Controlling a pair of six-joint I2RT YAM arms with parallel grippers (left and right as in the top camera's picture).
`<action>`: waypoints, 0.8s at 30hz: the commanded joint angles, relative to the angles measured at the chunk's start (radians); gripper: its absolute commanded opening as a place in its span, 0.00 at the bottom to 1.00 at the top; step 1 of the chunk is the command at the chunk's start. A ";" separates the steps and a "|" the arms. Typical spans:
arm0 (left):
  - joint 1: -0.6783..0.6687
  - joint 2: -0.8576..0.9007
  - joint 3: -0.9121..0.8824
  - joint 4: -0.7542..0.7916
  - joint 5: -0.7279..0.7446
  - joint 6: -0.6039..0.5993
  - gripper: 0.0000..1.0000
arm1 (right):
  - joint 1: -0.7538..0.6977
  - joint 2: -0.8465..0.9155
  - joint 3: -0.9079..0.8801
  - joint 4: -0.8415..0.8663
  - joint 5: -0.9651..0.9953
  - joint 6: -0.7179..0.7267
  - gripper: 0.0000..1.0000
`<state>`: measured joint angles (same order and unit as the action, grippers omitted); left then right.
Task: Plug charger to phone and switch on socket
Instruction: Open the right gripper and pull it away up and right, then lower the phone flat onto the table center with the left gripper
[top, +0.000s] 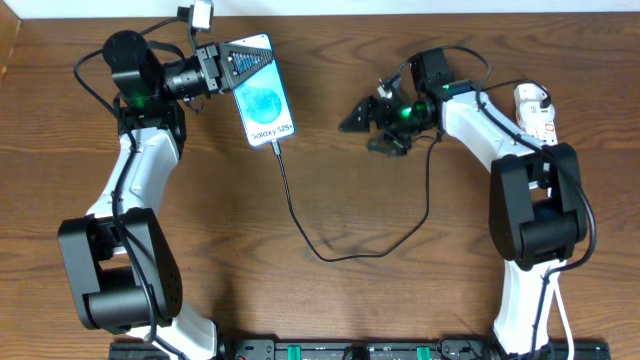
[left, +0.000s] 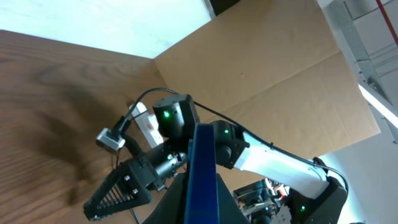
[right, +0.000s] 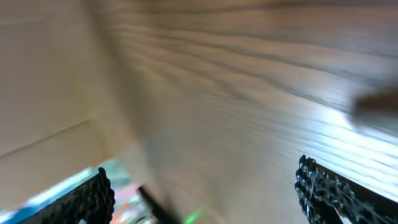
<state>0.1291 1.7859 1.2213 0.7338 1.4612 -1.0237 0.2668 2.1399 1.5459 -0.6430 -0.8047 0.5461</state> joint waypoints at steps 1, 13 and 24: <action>0.004 -0.021 0.006 0.008 0.012 -0.008 0.07 | 0.002 -0.111 0.009 -0.054 0.224 -0.040 0.93; -0.048 0.002 -0.054 0.003 -0.015 -0.003 0.08 | 0.002 -0.412 0.009 -0.181 0.480 -0.055 0.99; -0.178 0.085 -0.062 -0.381 -0.148 0.280 0.07 | 0.002 -0.519 0.009 -0.263 0.594 -0.058 0.99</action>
<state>-0.0109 1.8439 1.1522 0.4156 1.3724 -0.8871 0.2668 1.6360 1.5455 -0.8974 -0.2623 0.5060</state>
